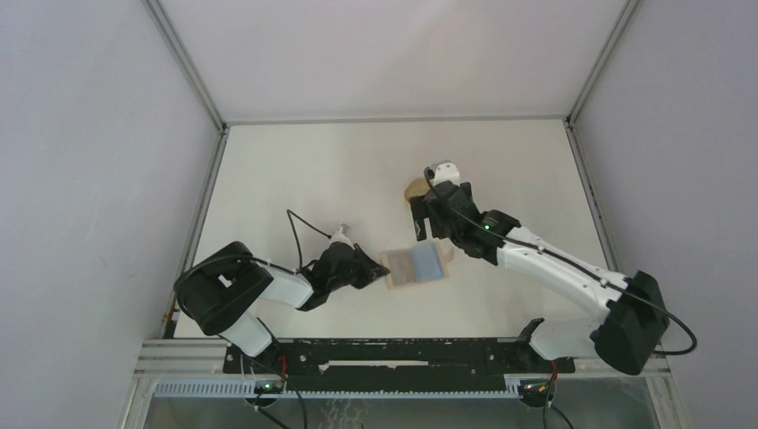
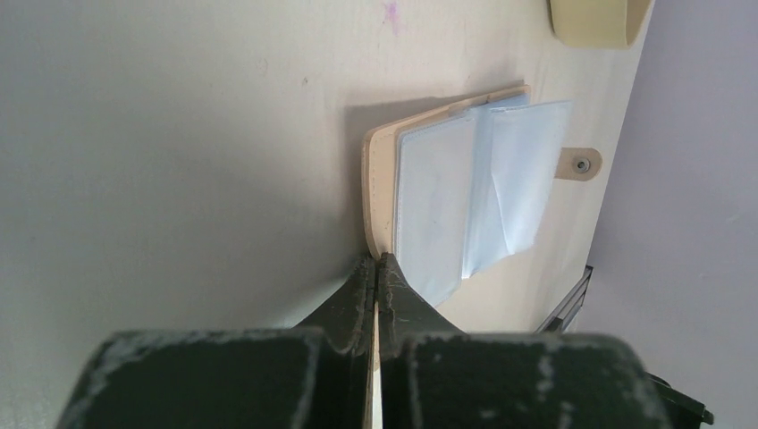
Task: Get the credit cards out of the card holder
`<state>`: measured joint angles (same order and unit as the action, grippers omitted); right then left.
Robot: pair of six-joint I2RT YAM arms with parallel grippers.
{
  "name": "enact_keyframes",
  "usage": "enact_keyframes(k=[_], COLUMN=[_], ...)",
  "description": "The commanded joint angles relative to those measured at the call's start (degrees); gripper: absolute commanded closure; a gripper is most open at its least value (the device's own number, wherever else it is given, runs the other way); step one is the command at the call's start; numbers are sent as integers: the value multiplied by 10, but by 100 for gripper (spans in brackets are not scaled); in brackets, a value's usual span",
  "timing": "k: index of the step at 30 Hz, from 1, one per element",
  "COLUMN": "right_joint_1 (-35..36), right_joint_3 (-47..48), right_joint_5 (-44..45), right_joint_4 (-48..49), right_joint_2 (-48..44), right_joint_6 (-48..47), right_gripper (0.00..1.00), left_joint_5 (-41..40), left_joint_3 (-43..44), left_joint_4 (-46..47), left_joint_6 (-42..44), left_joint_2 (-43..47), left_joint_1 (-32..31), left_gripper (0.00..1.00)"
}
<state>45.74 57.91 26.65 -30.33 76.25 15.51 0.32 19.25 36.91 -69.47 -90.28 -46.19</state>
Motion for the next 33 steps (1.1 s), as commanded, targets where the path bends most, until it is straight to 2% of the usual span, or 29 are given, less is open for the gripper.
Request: enact_keyframes(k=[1,4,5,7,9,18,33], right_joint_1=[-18,-75,-89,-109,-121,-130,-163], right_joint_3=[17,-47,-74,-121,-157,-213,-238], right_joint_5=[-205,-447,-496,-569,-597,-605,-519], right_joint_4=[71,168,208,284,345,417,438], right_joint_2=[-47,-33,-24,-7,8,68,135], right_joint_6=[-2,66,96,144,179,193,164], right_gripper=[6,9,10,12,13,15,15], left_joint_5=[8,10,12,22,34,71,68], left_joint_3=[-10,-15,-18,-22,-25,-45,-45], left_joint_4=[-84,-79,-73,-55,-37,54,40], left_joint_6=[23,14,9,1,-6,-42,-38], left_joint_2=[-34,-45,-51,-69,-89,-161,-153], left_joint_1=[6,10,13,19,24,42,46], left_gripper=[100,100,100,100,100,100,100])
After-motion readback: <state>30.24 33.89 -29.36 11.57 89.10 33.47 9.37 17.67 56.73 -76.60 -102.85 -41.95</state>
